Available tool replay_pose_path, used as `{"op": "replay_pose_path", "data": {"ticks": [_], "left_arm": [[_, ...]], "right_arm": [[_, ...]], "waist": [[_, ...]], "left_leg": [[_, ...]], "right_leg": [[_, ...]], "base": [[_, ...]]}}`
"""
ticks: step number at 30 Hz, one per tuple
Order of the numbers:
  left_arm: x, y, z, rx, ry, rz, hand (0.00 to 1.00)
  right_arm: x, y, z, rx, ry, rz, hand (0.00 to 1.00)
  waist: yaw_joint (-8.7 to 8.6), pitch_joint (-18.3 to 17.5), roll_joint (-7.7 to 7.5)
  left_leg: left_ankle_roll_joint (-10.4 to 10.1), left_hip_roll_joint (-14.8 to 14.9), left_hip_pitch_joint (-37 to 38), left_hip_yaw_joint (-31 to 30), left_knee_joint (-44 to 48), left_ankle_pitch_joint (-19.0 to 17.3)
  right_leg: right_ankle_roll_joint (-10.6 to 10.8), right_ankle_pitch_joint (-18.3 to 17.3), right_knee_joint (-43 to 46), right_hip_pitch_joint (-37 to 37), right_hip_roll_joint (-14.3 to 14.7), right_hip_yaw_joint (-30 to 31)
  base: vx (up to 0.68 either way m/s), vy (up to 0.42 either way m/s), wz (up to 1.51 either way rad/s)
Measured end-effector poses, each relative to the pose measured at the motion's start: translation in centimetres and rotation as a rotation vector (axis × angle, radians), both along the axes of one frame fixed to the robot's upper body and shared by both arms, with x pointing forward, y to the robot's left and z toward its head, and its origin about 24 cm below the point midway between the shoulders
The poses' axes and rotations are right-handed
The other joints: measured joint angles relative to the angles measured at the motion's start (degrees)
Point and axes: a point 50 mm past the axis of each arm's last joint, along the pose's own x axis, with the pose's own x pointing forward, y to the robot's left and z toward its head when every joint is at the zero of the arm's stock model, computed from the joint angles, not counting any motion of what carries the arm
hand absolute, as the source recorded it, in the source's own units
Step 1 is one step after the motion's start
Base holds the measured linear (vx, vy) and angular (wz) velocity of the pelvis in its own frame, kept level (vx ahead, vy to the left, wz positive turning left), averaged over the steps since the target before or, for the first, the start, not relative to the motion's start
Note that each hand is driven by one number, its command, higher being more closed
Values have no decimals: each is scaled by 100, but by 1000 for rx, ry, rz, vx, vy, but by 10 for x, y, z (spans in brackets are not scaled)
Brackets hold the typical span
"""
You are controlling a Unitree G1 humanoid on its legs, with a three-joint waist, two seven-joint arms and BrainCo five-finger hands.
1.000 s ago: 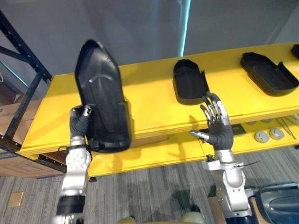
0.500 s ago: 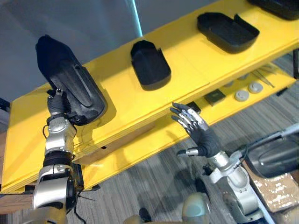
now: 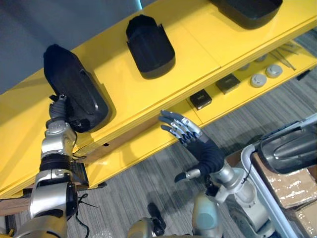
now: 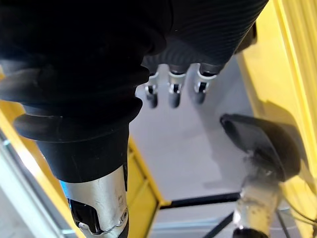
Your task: Walk over and take plastic housings, then place them on the shelf
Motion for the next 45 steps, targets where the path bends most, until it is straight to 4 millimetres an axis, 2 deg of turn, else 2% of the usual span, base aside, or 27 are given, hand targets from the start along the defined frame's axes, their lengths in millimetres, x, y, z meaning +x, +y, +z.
{"op": "replay_pose_path", "data": {"ticks": [4, 16, 21, 27, 28, 36, 45], "left_arm": [[2, 7, 24, 77, -14, 15, 100], [13, -7, 37, 136, 44, -47, 100], [11, 4, 48, 144, 53, -12, 100], [8, 10, 51, 143, 77, 10, 100], [9, 11, 52, 136, 79, 13, 0], [9, 18, 69, 160, 75, 87, 0], [7, 24, 67, 173, 70, 173, 0]], "right_arm": [[-1, 1, -1, -17, -7, -2, 0], [-2, 6, -2, 6, 21, -21, 0], [-2, 6, -2, 7, 19, -22, 0], [1, 5, -4, 9, 32, -43, 0], [2, 5, -5, 8, 36, -47, 0], [10, 1, -9, 28, 58, -122, 0], [17, -5, -18, 37, 87, -185, 0]], "waist": [[3, 9, 1], [50, 104, -103], [40, 176, -198], [43, 184, -209], [50, 194, -225], [87, 364, -303], [108, 366, -304]], "left_leg": [[-2, 3, -155, 0, 33, 1], [-25, 94, -421, -7, 290, -26], [-40, 209, -563, 0, 413, -36], [-42, 256, -575, 9, 411, -36], [-42, 256, -577, 9, 412, -36], [-87, 371, -801, -28, 684, -101], [-126, 476, -859, -34, 828, -173]], "right_leg": [[3, -11, 91, -179, -3, 2], [7, -4, 121, -288, 24, -33], [-7, 28, 154, -407, 128, -15], [-8, 29, 135, -415, 181, -17], [-7, 29, 128, -415, 182, -18], [-38, 140, -36, -424, 228, -68], [-51, 148, -38, -424, 314, -64]], "base": [[-8, -15, 4], [-10, -7, 2], [0, -38, -3], [7, -16, -1], [0, 0, 0], [0, -6, 1], [1, -3, 0]]}}
